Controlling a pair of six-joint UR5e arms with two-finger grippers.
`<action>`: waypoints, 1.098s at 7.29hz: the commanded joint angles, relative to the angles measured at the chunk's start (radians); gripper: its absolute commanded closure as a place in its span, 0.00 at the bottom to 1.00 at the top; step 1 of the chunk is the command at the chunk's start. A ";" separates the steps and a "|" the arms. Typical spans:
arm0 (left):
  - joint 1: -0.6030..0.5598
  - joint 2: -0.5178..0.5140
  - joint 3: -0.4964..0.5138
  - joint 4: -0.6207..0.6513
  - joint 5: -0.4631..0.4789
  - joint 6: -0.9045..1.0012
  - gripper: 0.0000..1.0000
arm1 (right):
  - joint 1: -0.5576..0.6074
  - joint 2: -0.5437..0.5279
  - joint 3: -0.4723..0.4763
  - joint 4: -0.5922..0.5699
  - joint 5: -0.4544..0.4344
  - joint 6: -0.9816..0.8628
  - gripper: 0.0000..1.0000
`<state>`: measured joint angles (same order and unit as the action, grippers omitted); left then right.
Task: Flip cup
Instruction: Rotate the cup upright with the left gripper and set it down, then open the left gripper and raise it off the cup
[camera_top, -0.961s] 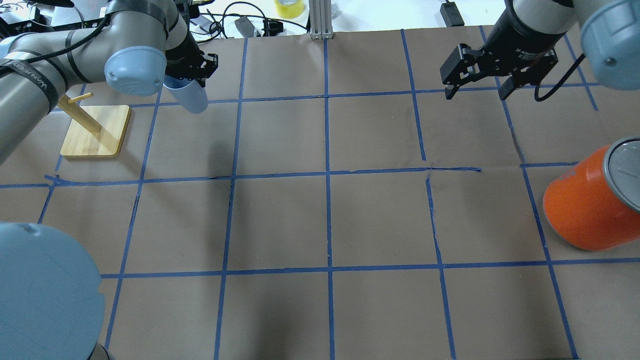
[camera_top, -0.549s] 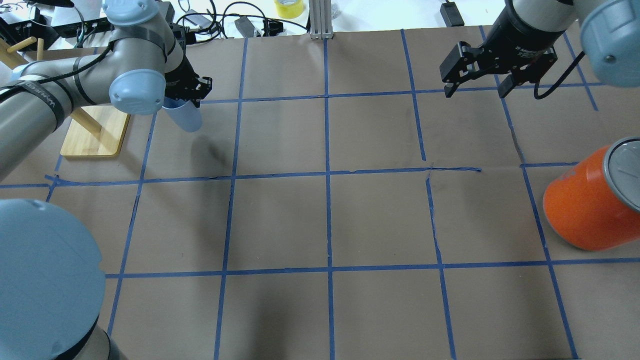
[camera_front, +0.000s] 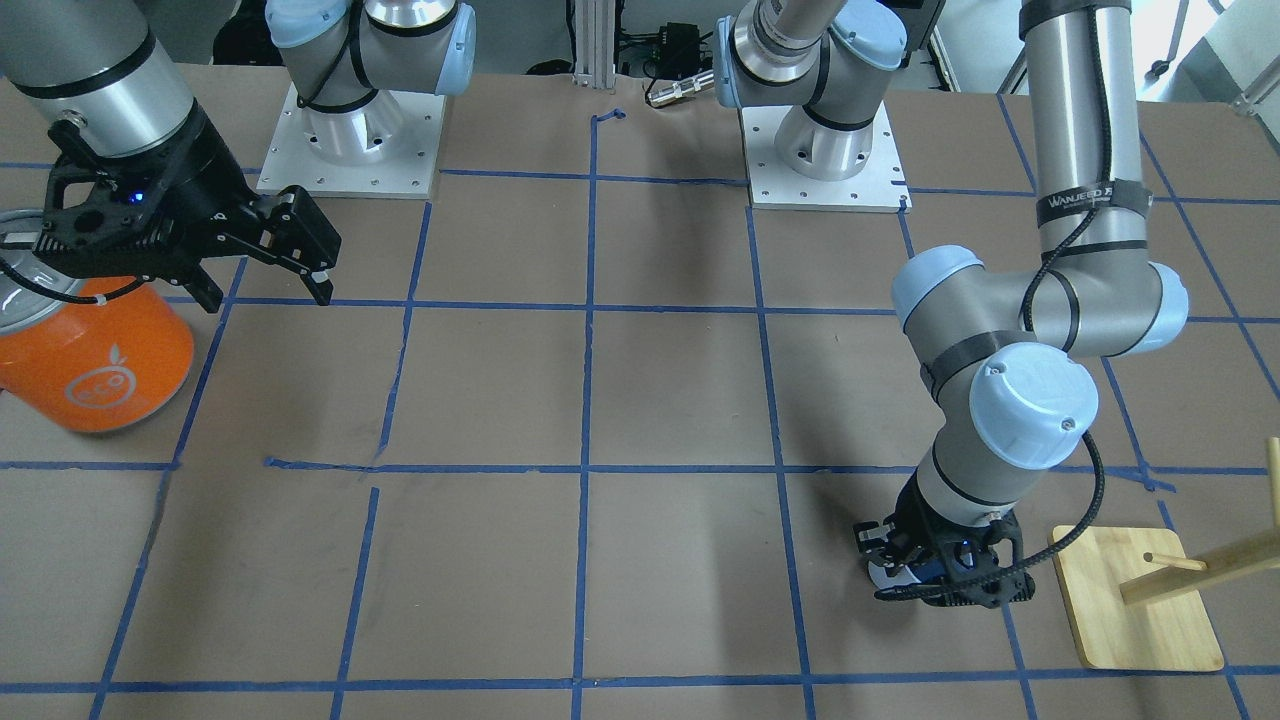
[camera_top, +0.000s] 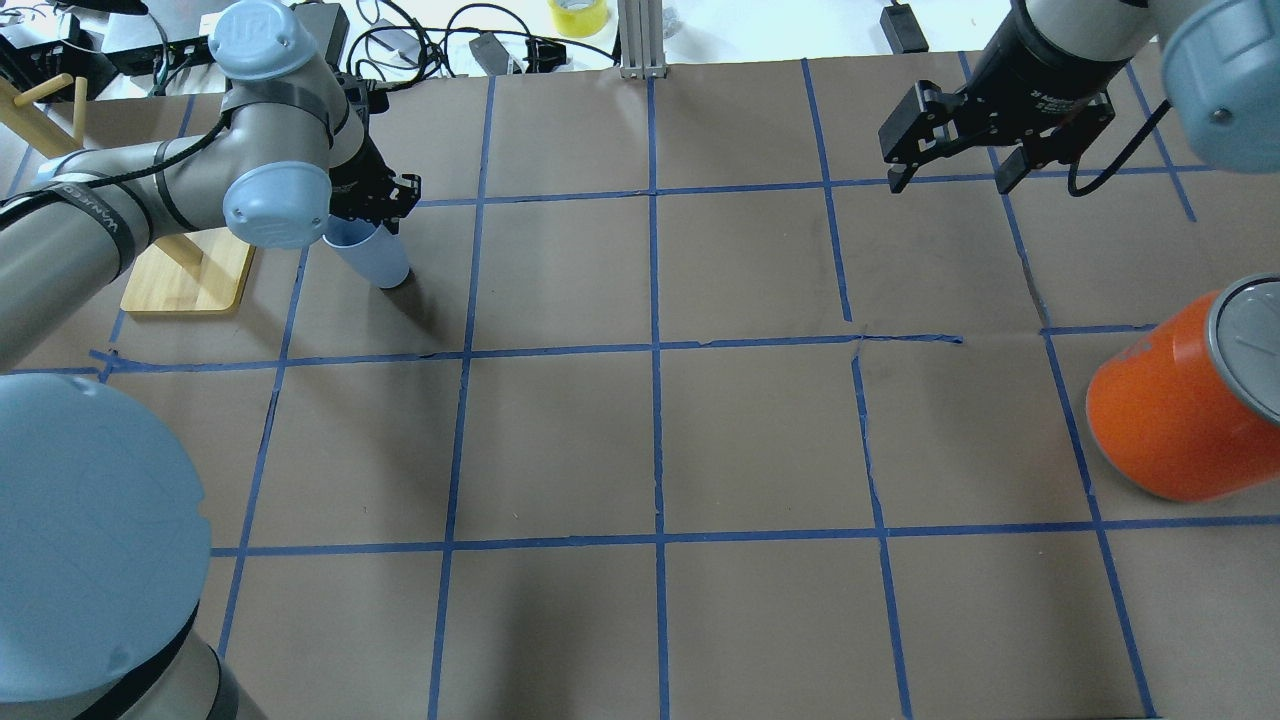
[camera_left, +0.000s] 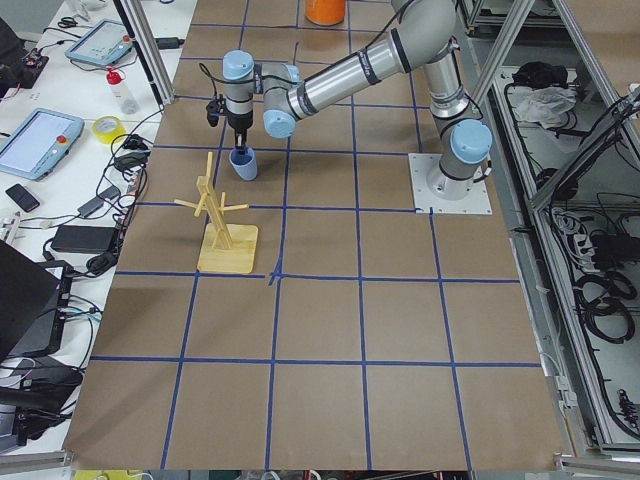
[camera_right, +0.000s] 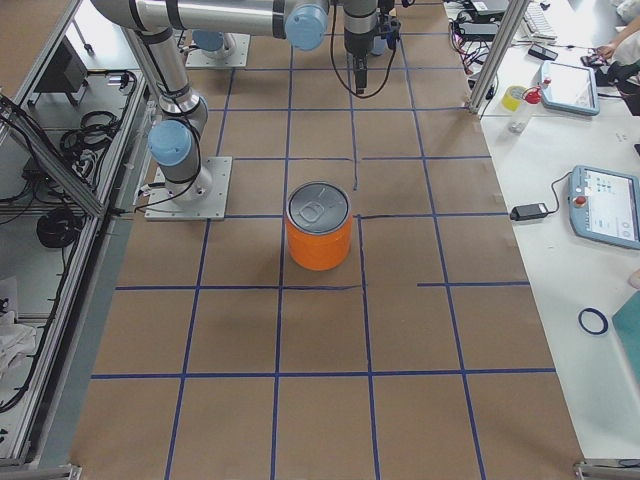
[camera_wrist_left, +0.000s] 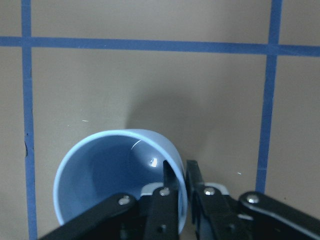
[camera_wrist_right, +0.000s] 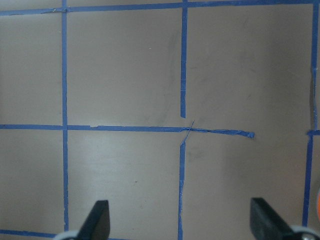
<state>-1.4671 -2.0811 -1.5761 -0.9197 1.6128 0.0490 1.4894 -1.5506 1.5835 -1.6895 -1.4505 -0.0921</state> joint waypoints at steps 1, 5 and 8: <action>-0.001 0.021 0.007 -0.027 0.002 -0.005 0.00 | 0.000 -0.006 -0.002 0.001 -0.001 0.002 0.00; -0.016 0.214 0.128 -0.415 0.002 -0.021 0.00 | 0.002 0.000 0.003 -0.001 -0.002 -0.003 0.00; -0.018 0.392 0.122 -0.645 0.010 -0.018 0.00 | 0.000 -0.020 0.003 0.001 -0.011 -0.014 0.00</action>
<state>-1.4844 -1.7533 -1.4491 -1.4908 1.6178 0.0285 1.4900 -1.5676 1.5837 -1.6885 -1.4611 -0.1043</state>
